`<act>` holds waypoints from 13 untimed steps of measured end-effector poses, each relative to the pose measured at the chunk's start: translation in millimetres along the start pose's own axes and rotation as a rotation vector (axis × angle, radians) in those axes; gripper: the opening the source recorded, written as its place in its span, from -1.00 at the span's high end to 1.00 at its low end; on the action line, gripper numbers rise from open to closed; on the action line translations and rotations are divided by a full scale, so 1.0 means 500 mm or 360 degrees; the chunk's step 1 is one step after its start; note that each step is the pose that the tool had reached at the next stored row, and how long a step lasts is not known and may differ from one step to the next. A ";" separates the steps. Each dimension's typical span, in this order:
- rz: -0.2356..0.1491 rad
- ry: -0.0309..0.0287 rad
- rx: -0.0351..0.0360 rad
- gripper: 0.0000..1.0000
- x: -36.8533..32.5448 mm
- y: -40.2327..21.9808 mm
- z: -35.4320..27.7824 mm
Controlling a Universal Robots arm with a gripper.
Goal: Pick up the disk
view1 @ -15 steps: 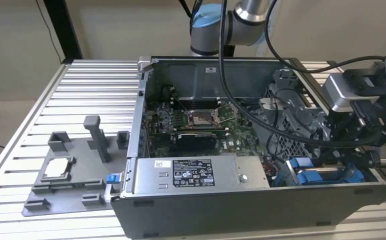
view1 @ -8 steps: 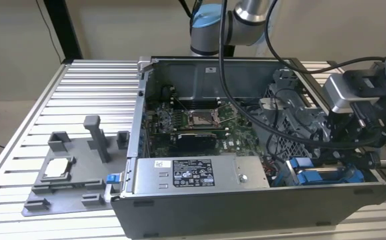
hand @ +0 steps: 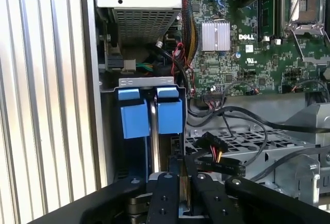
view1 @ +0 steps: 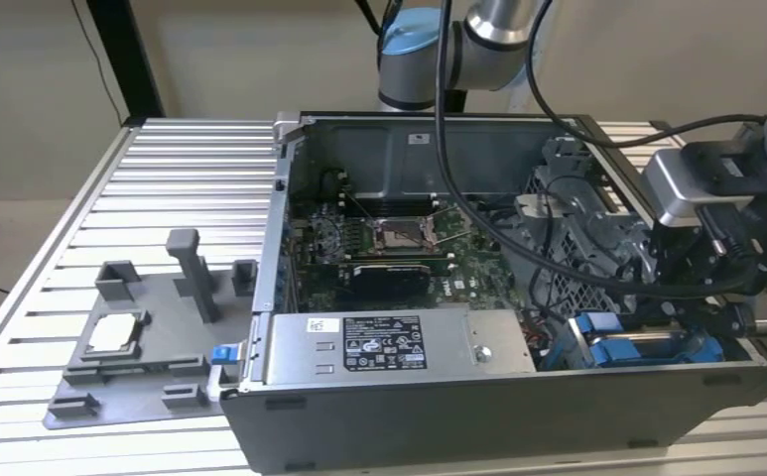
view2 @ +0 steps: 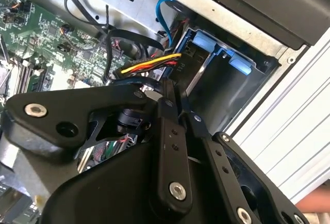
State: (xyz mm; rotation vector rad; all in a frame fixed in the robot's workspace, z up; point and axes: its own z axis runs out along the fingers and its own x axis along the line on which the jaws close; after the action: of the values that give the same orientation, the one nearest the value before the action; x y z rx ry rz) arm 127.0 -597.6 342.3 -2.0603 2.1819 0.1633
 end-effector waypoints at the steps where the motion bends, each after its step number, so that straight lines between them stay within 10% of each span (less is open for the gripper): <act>1: 0.0000 0.00000 0.0000 1.00 0.000 0.000 0.000; 13: 0.0000 0.00003 0.0000 1.00 0.001 -0.003 0.005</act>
State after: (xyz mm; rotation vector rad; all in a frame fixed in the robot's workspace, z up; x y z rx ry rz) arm 128.4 -597.6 339.8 -2.0604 2.1820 0.1632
